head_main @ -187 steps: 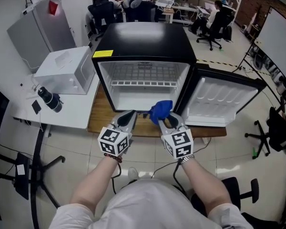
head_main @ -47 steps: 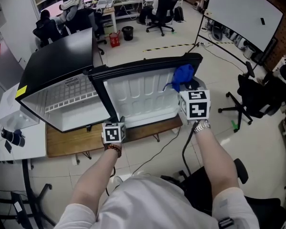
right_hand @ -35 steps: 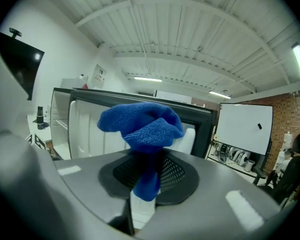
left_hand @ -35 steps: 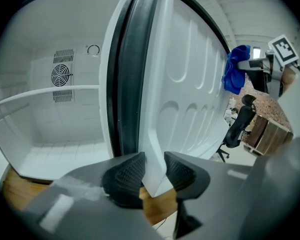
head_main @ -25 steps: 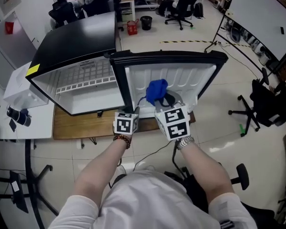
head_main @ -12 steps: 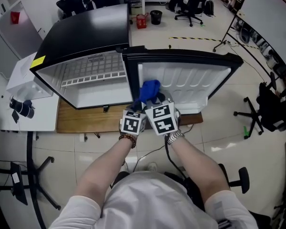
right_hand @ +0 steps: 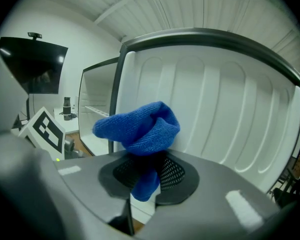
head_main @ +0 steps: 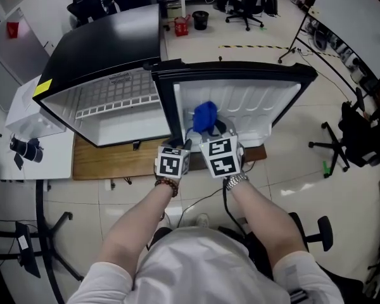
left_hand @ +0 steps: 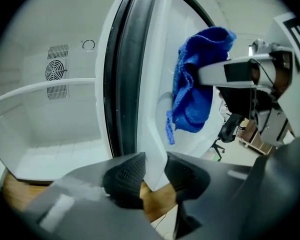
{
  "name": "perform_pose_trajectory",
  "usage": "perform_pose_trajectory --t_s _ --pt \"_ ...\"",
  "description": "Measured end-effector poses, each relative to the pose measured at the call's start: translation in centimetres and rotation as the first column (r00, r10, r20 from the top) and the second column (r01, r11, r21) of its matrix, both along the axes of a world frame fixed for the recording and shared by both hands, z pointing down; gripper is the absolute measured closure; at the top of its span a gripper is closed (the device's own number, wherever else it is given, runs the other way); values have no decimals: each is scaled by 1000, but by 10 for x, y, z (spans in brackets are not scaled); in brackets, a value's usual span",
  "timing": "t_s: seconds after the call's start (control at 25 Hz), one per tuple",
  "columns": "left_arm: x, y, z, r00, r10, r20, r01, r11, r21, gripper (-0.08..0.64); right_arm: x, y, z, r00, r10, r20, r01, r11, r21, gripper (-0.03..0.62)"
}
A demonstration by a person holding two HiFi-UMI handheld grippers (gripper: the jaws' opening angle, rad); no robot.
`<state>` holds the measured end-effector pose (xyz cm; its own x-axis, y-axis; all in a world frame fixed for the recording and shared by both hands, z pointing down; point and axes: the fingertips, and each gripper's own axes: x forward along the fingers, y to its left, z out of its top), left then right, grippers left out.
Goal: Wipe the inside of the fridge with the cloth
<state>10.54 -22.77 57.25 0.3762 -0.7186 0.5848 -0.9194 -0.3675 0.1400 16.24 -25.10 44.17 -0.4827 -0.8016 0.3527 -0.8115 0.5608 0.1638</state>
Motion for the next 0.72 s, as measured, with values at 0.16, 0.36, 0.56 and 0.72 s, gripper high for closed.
perform_pose_trajectory --t_s 0.16,0.36,0.56,0.72 --pt "0 1 0 1000 -9 0 9 1000 -5 439 20 -2 2 999 34 1 -34 999 2 526" --pt "-2 1 1 1000 -22 4 22 1000 -9 440 50 -7 3 996 88 4 -88 996 4 526" --pt "-2 1 -3 999 -34 2 34 999 2 442 81 -11 5 990 139 0 -139 990 9 526" --pt "-2 1 -4 999 -45 0 45 999 2 443 110 -15 5 982 188 -3 -188 982 10 526"
